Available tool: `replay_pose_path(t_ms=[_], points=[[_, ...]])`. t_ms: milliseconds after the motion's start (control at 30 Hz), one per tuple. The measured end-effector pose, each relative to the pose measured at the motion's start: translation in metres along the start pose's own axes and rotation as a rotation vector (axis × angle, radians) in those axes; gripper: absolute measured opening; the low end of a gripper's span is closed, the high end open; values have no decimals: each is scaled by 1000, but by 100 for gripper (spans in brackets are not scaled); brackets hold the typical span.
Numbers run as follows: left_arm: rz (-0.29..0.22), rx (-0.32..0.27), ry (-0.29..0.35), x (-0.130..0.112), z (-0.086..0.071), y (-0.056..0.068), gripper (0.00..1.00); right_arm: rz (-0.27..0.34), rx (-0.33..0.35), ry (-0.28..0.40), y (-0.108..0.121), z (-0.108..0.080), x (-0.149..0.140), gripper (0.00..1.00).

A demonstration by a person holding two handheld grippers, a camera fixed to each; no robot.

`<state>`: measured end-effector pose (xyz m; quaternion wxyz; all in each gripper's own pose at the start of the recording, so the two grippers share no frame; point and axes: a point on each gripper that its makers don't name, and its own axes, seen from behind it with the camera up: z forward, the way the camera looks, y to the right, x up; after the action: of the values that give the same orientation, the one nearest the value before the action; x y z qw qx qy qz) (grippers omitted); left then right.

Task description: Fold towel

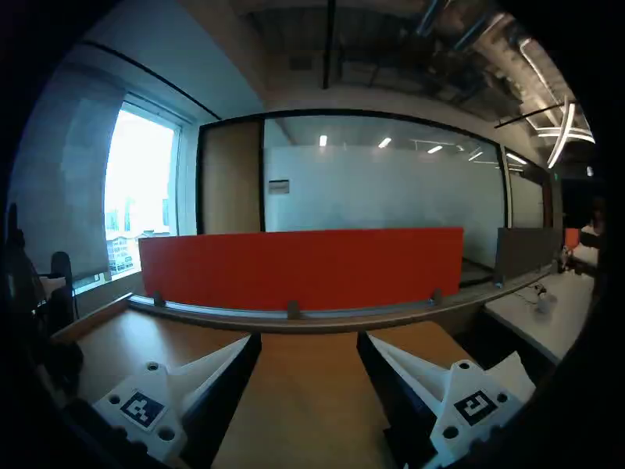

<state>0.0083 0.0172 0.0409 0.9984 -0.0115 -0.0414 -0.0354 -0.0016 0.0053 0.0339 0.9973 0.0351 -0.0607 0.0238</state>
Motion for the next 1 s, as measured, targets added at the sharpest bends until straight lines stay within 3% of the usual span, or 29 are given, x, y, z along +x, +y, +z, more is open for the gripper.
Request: replay_pose_path(t_ms=[267,700,1000], points=[[1,-2,11,-1,1,7,92,24,-10,5,-1,-1,11,95],[28,22,15,-18,-2,-1,91,14,-34,-1,0,-6,23,95],[36,18,14,-36,-2,0,92,7,-34,0,-10,-7,35,95]])
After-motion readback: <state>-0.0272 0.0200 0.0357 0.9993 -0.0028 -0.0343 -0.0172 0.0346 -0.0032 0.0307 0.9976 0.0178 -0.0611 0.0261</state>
